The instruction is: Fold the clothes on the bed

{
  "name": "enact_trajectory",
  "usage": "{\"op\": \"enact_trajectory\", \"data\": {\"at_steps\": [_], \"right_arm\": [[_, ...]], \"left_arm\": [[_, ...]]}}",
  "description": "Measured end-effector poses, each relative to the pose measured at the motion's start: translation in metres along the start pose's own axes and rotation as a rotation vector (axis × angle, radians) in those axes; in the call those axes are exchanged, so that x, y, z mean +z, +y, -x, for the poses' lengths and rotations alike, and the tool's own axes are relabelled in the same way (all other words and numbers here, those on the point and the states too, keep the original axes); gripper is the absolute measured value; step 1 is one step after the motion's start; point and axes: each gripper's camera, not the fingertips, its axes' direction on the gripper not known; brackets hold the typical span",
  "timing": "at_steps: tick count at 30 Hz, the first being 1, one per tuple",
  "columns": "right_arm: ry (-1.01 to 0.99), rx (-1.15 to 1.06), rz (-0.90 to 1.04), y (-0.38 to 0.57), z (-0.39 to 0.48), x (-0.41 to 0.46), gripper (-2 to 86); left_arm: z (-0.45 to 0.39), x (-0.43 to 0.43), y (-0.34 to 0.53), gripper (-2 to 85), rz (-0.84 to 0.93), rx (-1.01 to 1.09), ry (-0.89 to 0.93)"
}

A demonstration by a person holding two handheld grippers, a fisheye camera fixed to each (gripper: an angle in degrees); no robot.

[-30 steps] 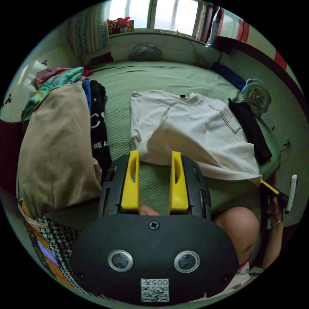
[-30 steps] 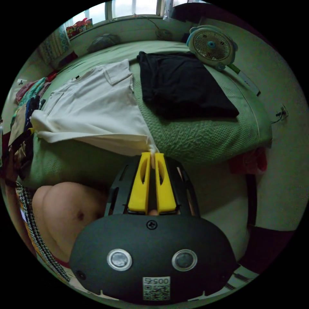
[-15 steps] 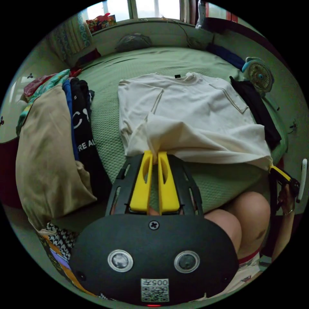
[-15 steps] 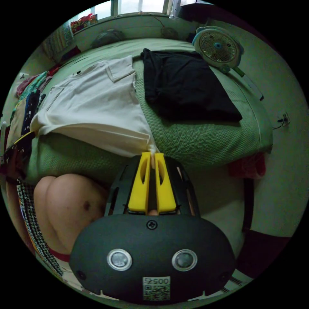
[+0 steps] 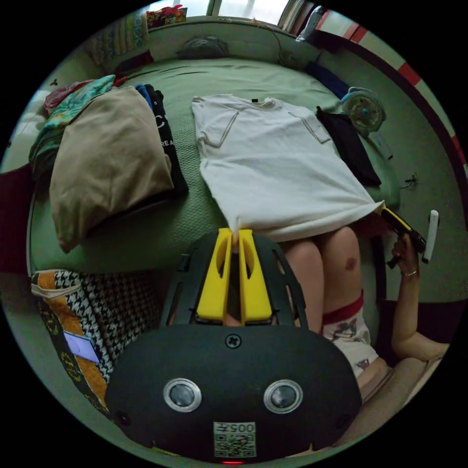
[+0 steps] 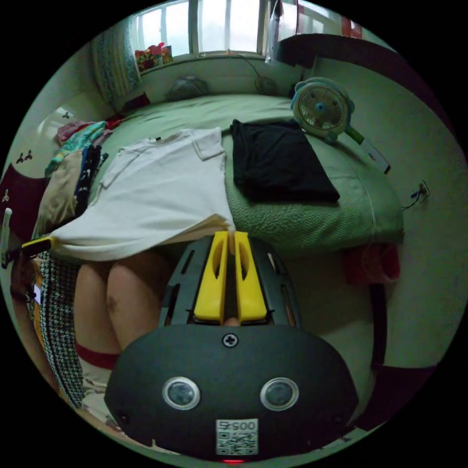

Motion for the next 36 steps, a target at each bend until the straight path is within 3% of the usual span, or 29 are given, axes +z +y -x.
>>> {"op": "enact_trajectory", "data": {"at_steps": [9,12,18,31,36], "right_arm": [[-0.035,-0.074,-0.059,0.028,-0.003,-0.050,1.4],[-0.055,-0.094,0.040,0.041,-0.007,-0.038,1.5],[0.086,-0.047,0.210,0.054,-0.023,0.000,1.0],[-0.061,-0.204,0.019,-0.077,0.045,0.043,7.6],[-0.057,-0.226,0.016,-0.144,0.062,0.089,8.0]], "left_arm": [[0.004,-0.025,0.048,1.3,-0.010,0.001,0.022],[0.012,-0.011,0.061,0.7,0.077,-0.048,0.000],[0.032,0.010,0.073,0.0,0.181,-0.151,-0.111],[-0.020,0.020,-0.048,6.0,-0.128,-0.015,-0.122],[-0.036,0.043,-0.105,11.1,-0.134,0.123,-0.131]]}}
